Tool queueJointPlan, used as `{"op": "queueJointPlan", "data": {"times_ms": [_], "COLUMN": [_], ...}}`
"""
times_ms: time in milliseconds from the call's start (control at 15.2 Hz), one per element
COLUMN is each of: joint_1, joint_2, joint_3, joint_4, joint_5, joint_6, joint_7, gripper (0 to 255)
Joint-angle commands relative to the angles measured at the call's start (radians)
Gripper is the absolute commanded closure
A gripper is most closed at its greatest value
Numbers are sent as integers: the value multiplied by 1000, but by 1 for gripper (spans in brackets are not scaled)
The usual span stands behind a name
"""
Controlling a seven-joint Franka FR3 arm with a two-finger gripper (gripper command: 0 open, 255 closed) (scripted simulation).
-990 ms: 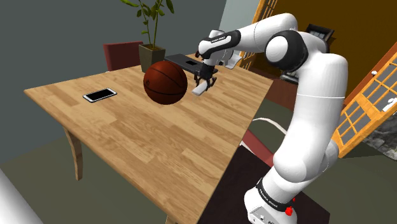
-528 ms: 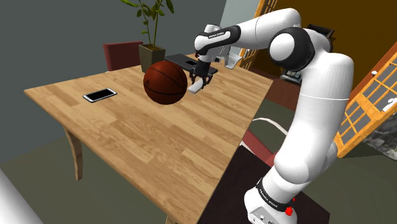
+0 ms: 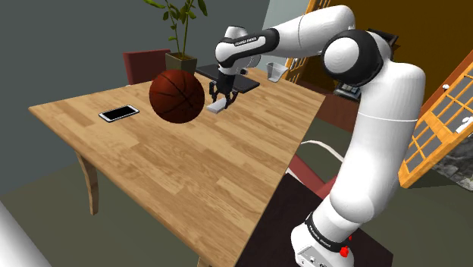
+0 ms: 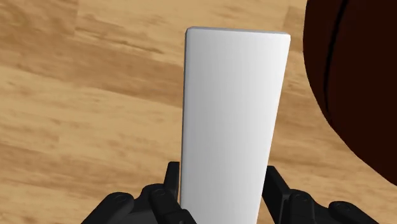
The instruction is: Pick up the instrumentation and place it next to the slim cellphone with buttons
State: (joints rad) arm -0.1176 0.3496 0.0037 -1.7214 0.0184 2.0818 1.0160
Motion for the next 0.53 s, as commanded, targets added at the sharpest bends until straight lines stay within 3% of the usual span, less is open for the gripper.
{"op": "queueJointPlan", "data": {"times_ms": [0,462], "joint_1": [33,136], "joint_2": [-5,21], "joint_3": [14,58], "joint_4": [-6,34], "joint_5": [-6,-27], "joint_6": [2,-10], "joint_7": [50,204], "gripper": [255,255]}}
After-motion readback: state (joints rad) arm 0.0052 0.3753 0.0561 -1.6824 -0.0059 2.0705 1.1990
